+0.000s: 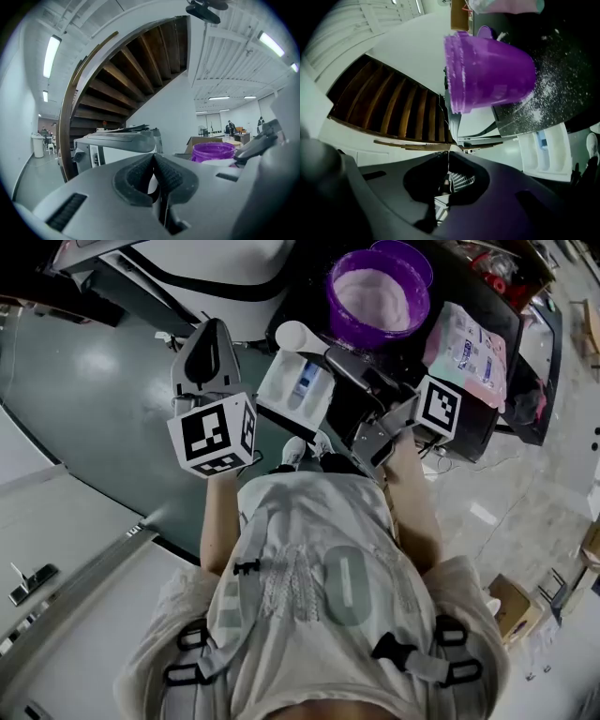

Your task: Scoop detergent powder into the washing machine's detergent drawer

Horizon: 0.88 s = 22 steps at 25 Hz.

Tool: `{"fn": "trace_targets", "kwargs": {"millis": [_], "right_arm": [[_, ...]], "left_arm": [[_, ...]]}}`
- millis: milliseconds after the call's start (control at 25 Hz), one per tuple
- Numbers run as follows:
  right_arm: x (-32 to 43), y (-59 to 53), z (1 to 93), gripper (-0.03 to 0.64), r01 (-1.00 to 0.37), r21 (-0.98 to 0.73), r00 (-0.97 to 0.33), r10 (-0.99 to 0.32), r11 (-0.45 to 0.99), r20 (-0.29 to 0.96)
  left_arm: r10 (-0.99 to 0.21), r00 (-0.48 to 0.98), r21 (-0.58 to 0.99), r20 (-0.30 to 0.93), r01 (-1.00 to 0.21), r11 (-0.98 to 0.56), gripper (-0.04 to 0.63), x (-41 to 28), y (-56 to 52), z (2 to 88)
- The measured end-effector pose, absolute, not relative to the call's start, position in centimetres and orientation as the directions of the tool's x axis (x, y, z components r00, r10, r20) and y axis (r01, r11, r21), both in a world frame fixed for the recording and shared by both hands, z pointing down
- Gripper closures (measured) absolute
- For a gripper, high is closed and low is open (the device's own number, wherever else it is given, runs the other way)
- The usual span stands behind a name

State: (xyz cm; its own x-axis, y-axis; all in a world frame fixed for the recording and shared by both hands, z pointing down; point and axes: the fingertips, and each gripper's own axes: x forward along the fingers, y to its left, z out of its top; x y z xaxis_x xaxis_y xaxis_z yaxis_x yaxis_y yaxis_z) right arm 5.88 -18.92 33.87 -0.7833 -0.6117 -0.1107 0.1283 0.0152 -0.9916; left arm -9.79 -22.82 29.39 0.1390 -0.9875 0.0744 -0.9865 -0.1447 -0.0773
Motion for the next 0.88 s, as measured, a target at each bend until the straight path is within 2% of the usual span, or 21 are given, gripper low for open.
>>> {"fn": "trace_targets", "kwargs": {"millis": [280, 640, 880], "right_arm": [[3.2, -17.4, 38.4, 0.606, 0.103, -0.990, -0.833, -0.552, -0.091, -0.036], [1.7, -17.5, 43.6, 0.606, -0.034, -0.992, -0.861, -0.500, -0.124, 0.092], [1.7, -17.8, 46.1, 0.606, -0.045, -0.990, -0.861, -0.497, -0.130, 0.105]], "left_arm": [[-0.994, 0.064, -0.091, 0.085, -0.993, -0.072, 0.575, -12.7, -21.6, 30.4], [-0.996, -0.036, -0.086, 0.086, -0.996, 0.029, 0.574, -16.7, -20.4, 30.8], [-0.993, -0.074, -0.093, 0.096, -0.994, 0.066, 0.575, -18.2, -20.1, 31.2]]}}
